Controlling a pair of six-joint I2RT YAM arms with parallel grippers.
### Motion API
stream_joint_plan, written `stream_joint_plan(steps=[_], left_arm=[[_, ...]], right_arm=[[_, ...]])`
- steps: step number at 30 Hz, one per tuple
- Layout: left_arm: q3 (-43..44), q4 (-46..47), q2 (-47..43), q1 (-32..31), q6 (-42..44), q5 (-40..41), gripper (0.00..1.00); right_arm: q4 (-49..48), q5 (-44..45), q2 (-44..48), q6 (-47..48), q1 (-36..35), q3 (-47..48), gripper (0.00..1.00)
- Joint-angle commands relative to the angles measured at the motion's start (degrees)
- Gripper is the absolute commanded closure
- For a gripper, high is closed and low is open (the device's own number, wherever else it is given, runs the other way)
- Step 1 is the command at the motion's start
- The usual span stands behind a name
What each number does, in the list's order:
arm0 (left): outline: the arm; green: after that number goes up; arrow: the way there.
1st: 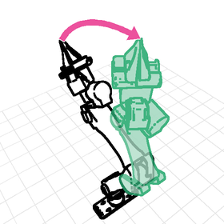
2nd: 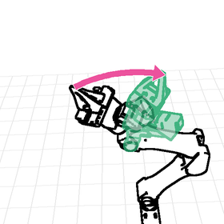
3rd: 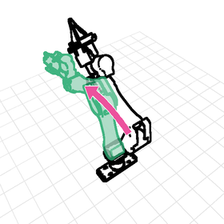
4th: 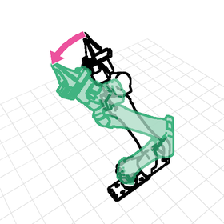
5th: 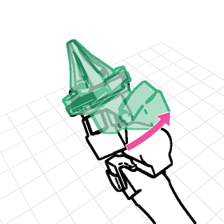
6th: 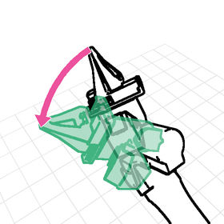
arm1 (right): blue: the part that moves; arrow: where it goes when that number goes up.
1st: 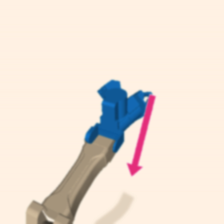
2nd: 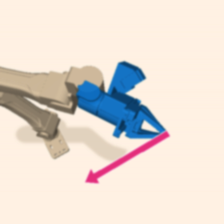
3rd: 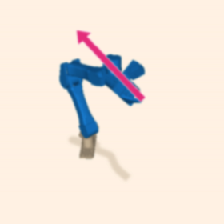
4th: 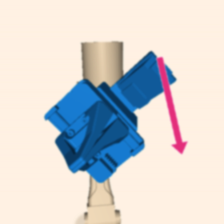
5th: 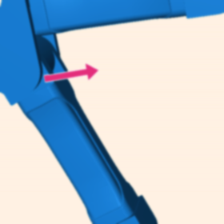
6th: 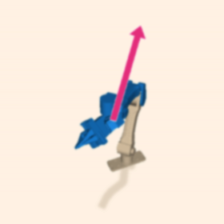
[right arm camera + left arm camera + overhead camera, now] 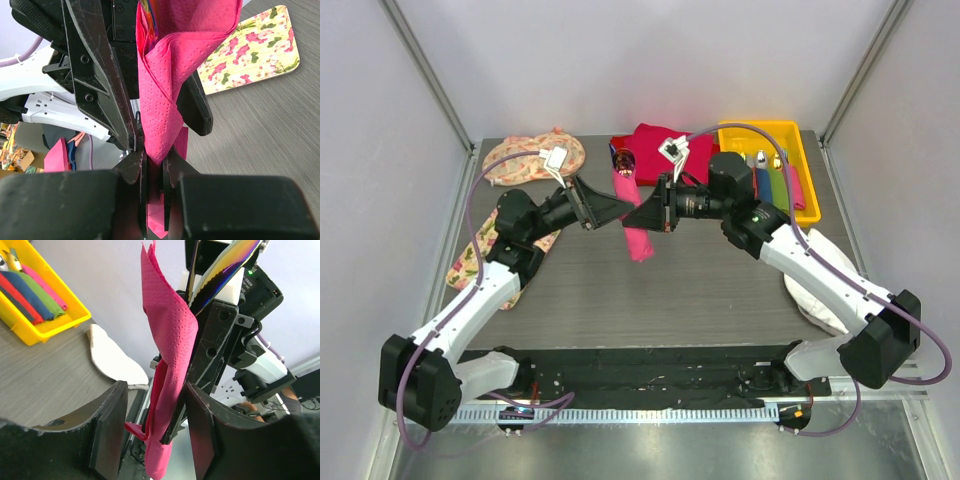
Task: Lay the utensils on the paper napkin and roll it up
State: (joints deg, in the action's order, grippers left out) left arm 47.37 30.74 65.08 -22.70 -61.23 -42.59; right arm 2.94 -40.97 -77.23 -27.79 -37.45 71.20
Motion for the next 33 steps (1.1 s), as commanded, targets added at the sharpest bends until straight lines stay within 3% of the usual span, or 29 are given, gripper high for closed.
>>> stream_joint_plan(steps=[1,3,7,10,13,18,21,22,26,33], left_arm=[[-0.79,4.85,0.57,-0.68,-2.75,-1.71,0.5],[-0.97,5.2,0.66,-0.68,-3.1,-1.53,0.57],[-1.06,6.26,1.19,-0.68,-4.33,-1.62,0.64],[-1.23,6.87,1.45,-0.68,-4.95,-1.8,0.78],[-1.41,7.23,1.45,-0.68,-5.04,-1.89,0.99],[-1.32,8.54,1.45,-0.33,-5.04,-1.53,1.0],[-0.53,10.04,1.8,0.72,-4.95,-1.36,1.0],[-0.18,10.39,1.89,0.99,-5.04,-1.27,1.0],[1.14,11.53,2.51,1.78,-5.04,-1.18,1.0],[1.58,12.15,2.86,1.87,-4.86,-1.18,1.0]], right_arm=[[-4.08,1.07,2.09,1.25,-0.17,1.22,0.99],[-3.99,0.89,2.08,1.42,-0.25,1.22,0.99],[-3.9,1.59,2.26,1.95,-0.17,1.05,0.99],[-4.35,1.68,2.17,2.04,-0.34,0.87,0.99],[-4.61,1.95,2.44,2.56,-0.25,0.7,0.99],[-3.73,1.95,2.53,3.18,-0.34,0.87,0.98],[-1.28,1.69,2.7,3.88,-0.25,0.87,0.82],[-0.4,1.6,2.79,3.97,-0.17,0.44,0.7],[0.22,1.25,3.75,2.75,-0.17,-2.2,0.53],[-0.3,-0.07,4.11,0.73,-0.17,-5.8,0.49]])
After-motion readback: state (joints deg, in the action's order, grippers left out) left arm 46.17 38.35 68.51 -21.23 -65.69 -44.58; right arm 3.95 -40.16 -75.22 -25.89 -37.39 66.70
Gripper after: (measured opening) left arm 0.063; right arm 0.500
